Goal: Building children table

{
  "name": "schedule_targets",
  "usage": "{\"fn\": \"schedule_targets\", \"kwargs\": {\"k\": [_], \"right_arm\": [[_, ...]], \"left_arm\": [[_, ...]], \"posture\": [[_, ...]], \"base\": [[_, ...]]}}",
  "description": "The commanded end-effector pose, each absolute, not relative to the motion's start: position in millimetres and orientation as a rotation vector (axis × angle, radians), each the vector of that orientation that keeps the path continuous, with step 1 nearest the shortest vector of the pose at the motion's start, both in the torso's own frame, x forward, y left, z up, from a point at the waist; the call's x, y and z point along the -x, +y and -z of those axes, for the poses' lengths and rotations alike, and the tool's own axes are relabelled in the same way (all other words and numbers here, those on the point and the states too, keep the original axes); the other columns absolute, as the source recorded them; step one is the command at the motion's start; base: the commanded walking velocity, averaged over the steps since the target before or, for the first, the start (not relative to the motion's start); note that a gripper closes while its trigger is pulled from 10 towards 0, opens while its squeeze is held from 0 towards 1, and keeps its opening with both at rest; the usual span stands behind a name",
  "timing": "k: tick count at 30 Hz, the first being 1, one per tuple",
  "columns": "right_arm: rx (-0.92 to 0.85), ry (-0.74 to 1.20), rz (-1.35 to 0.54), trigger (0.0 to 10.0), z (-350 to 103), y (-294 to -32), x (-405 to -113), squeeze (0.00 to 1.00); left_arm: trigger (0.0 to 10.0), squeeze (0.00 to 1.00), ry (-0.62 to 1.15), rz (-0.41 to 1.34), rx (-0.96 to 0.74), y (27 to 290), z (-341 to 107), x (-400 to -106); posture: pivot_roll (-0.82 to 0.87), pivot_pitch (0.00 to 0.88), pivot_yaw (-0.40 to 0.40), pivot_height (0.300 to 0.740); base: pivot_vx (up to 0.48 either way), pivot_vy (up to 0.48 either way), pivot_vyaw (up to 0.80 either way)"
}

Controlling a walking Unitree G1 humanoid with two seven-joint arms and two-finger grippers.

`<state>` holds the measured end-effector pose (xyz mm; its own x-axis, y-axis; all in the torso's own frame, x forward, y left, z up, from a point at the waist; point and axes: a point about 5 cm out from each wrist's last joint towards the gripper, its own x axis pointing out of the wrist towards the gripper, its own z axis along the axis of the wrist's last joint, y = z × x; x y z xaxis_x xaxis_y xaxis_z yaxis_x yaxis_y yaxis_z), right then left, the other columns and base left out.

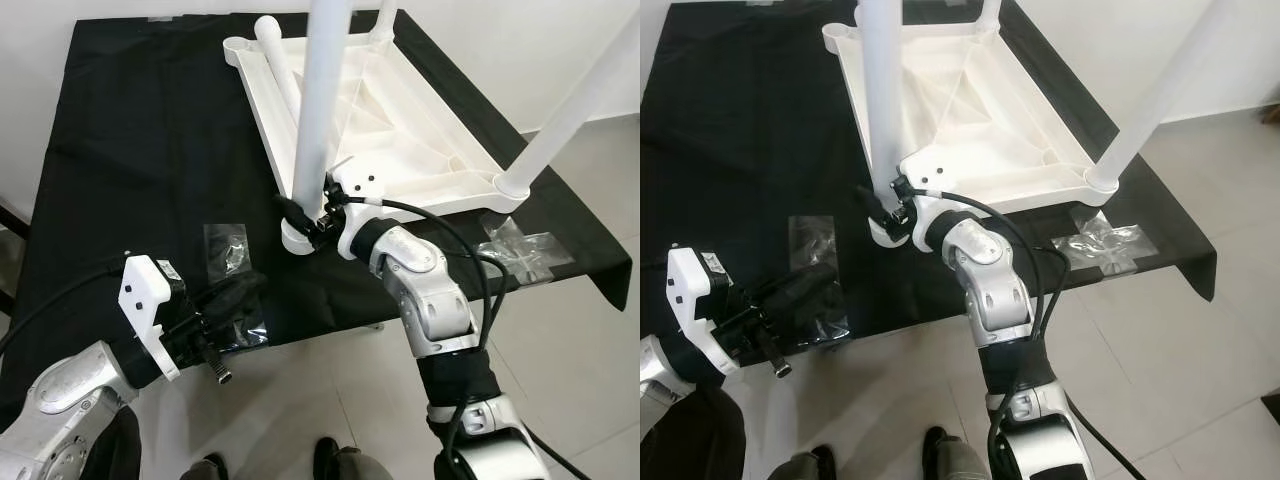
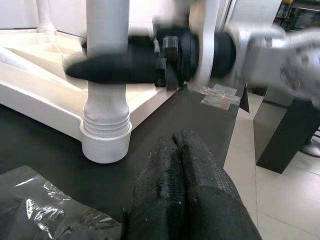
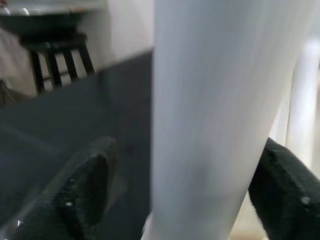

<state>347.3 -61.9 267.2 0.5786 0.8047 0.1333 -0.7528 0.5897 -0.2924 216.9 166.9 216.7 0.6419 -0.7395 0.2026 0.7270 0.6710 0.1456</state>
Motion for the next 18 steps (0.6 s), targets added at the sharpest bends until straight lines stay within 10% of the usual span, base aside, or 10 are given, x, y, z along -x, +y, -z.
{"fn": "schedule_targets", "kwargs": {"k": [1, 2, 17, 18], "right_arm": [[0.228, -0.287, -1.014, 10.0, -268, -60, -344, 0.45], [0.292, -0.303, -1.072, 10.0, -269, -62, -344, 0.00], [0.314, -0.276, -1.528, 10.0, -290, -76, -353, 0.00], [0.304, -0.275, -1.546, 2.8, -293, -76, -355, 0.00]], "left_arm": [[10.0, 0.00, -0.244, 0.848, -0.059, 165, -213, -214], [10.0, 0.00, -0.243, 0.848, -0.059, 165, -213, -214], [10.0, 0.00, -0.247, 0.838, -0.068, 167, -215, -212], [10.0, 0.00, -0.246, 0.837, -0.068, 167, -216, -212]], "posture": [[0.06, 0.271, -0.127, 0.740], [0.07, 0.270, -0.128, 0.740], [0.10, 0.275, -0.127, 0.740], [0.11, 0.276, -0.125, 0.740]], "base": [[0.000, 0.000, 0.00], [0.000, 0.000, 0.00], [0.000, 0.000, 0.00], [0.000, 0.000, 0.00]]}}
